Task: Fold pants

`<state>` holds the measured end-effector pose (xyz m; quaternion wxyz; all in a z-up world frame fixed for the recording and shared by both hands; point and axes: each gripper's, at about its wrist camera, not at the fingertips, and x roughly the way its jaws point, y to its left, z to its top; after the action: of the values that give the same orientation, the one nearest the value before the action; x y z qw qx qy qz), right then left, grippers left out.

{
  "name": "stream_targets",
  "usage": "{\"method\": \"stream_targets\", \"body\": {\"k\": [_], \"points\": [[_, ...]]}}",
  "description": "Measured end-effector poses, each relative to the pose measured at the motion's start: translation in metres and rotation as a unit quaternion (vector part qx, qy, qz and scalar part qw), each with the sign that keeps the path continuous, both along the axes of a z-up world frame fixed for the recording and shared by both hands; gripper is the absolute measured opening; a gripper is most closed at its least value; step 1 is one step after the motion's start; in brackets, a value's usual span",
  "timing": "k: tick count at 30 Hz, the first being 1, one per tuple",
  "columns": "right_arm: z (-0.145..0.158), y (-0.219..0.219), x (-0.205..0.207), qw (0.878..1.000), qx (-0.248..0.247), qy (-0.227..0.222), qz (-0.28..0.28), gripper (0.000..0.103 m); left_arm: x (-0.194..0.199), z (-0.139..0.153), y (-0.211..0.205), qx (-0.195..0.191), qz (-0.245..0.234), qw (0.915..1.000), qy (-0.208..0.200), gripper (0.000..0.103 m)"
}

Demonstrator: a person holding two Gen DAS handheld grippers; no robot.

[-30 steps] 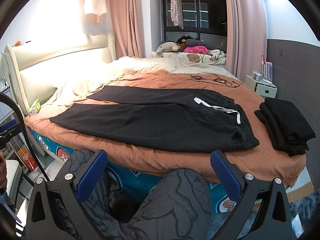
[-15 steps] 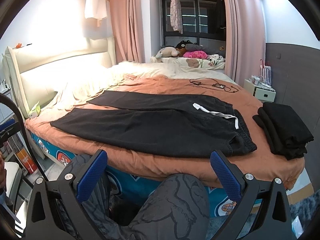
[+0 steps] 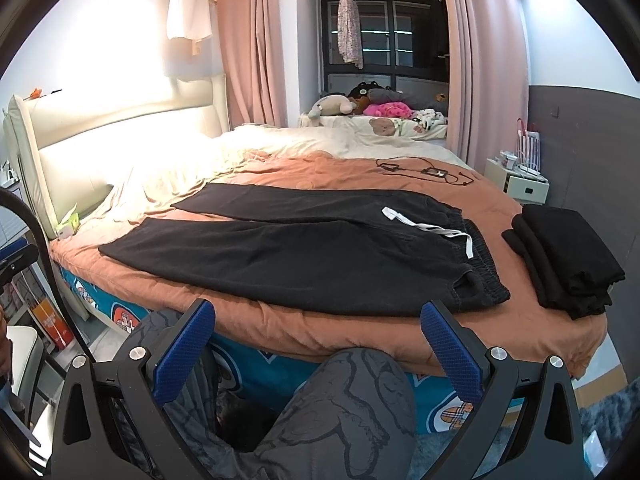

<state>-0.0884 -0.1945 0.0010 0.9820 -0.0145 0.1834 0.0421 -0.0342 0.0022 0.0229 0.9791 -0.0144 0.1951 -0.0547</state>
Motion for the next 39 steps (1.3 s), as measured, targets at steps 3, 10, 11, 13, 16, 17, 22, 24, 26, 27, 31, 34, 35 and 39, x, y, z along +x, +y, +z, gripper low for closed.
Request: {"method": "stream_targets", "body": {"k": [3, 10, 11, 13, 16, 17, 22, 24, 26, 27, 31, 34, 35, 39], "points": [[0.001, -0.001, 0.002, 1.0, -0.001, 0.0, -0.001, 0.103, 0.001, 0.001, -0.001, 0.001, 0.0, 1.0, -0.001, 0.101], [0.004, -0.004, 0.006, 1.0, -0.004, -0.004, -0.001, 0.103, 0.009, 0.001, 0.0, 0.006, 0.001, 1.0, -0.001, 0.101], [0.004, -0.005, 0.008, 1.0, -0.004, -0.003, -0.001, 0.103, 0.01, 0.001, 0.001, 0.007, 0.002, 1.0, 0.0, 0.101], [0.003, -0.005, 0.012, 1.0, -0.004, 0.0, -0.001, 0.103, 0.014, 0.0, 0.003, 0.008, 0.003, 1.0, 0.001, 0.101], [0.003, -0.006, 0.02, 1.0, -0.003, 0.005, -0.003, 0.103, 0.022, -0.001, 0.008, 0.006, 0.004, 1.0, 0.002, 0.101], [0.002, -0.007, 0.024, 1.0, -0.002, 0.007, -0.002, 0.103, 0.024, -0.001, 0.01, 0.006, 0.004, 1.0, 0.002, 0.101], [0.006, -0.01, 0.038, 1.0, -0.003, 0.016, -0.002, 0.103, 0.044, -0.004, 0.018, 0.006, 0.014, 0.9998, 0.011, 0.101], [0.007, -0.013, 0.046, 1.0, -0.004, 0.019, -0.003, 0.103, 0.054, -0.008, 0.024, 0.001, 0.02, 0.9996, 0.019, 0.101], [0.006, -0.017, 0.055, 1.0, -0.005, 0.023, -0.009, 0.103, 0.063, -0.011, 0.028, 0.001, 0.027, 0.9993, 0.027, 0.101], [0.006, -0.018, 0.059, 1.0, -0.005, 0.026, -0.012, 0.103, 0.066, -0.013, 0.031, 0.002, 0.031, 0.9991, 0.03, 0.101], [0.003, -0.025, 0.081, 0.999, 0.002, 0.043, -0.027, 0.103, 0.085, -0.024, 0.04, -0.001, 0.043, 0.9978, 0.051, 0.101], [0.003, -0.027, 0.094, 0.998, 0.006, 0.058, -0.034, 0.103, 0.098, -0.032, 0.048, -0.006, 0.049, 0.9966, 0.066, 0.101], [0.003, -0.029, 0.099, 0.997, 0.007, 0.063, -0.039, 0.103, 0.103, -0.034, 0.051, -0.008, 0.051, 0.996, 0.073, 0.101], [0.006, -0.033, 0.115, 0.996, 0.015, 0.075, -0.055, 0.103, 0.121, -0.045, 0.061, -0.014, 0.06, 0.9938, 0.093, 0.101]]}}
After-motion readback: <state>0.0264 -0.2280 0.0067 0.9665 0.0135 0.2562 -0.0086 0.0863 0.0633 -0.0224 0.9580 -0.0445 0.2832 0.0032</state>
